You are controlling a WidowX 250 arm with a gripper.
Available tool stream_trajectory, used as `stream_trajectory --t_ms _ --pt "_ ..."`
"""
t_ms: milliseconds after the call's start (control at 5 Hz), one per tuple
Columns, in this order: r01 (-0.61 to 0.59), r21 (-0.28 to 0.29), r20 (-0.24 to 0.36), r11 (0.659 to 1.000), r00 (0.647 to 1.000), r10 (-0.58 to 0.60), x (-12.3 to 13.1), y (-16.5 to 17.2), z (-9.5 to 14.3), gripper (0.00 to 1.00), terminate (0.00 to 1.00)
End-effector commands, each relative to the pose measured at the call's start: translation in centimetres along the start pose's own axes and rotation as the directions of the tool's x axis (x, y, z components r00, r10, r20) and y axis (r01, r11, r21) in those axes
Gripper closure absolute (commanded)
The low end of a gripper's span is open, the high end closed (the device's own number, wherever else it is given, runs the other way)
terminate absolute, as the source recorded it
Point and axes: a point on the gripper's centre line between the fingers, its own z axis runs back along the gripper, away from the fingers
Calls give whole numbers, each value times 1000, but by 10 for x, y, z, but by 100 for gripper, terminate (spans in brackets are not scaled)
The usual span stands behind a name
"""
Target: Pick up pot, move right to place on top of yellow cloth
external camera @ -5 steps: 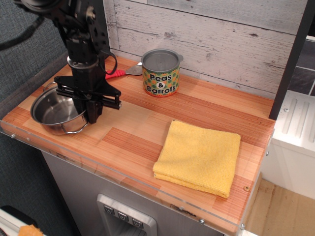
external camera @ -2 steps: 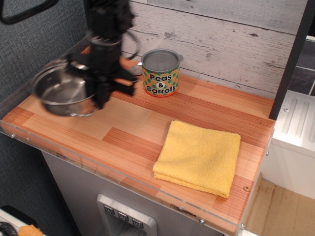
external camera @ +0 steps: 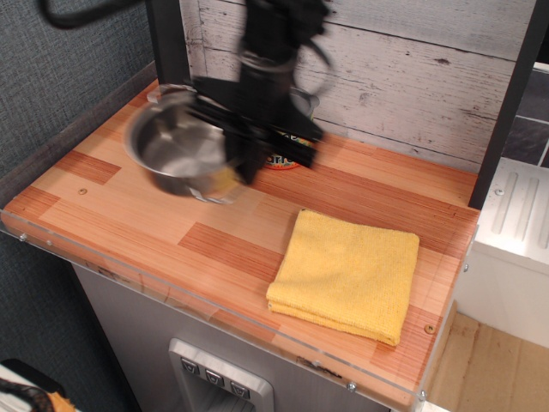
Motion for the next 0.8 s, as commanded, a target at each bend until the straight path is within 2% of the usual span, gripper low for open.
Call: stream_trajectory --t_ms 0,200,400,600 --pt "103 -65 51 993 994 -100 -12 -63 17 100 0" --pt "165 -112 60 980 985 -159 -16 -86 11 100 0" --pt "207 -109 56 972 978 -202 -17 -101 3 100 0" --pt "228 -131 49 965 973 -224 -20 -111 -6 100 0"
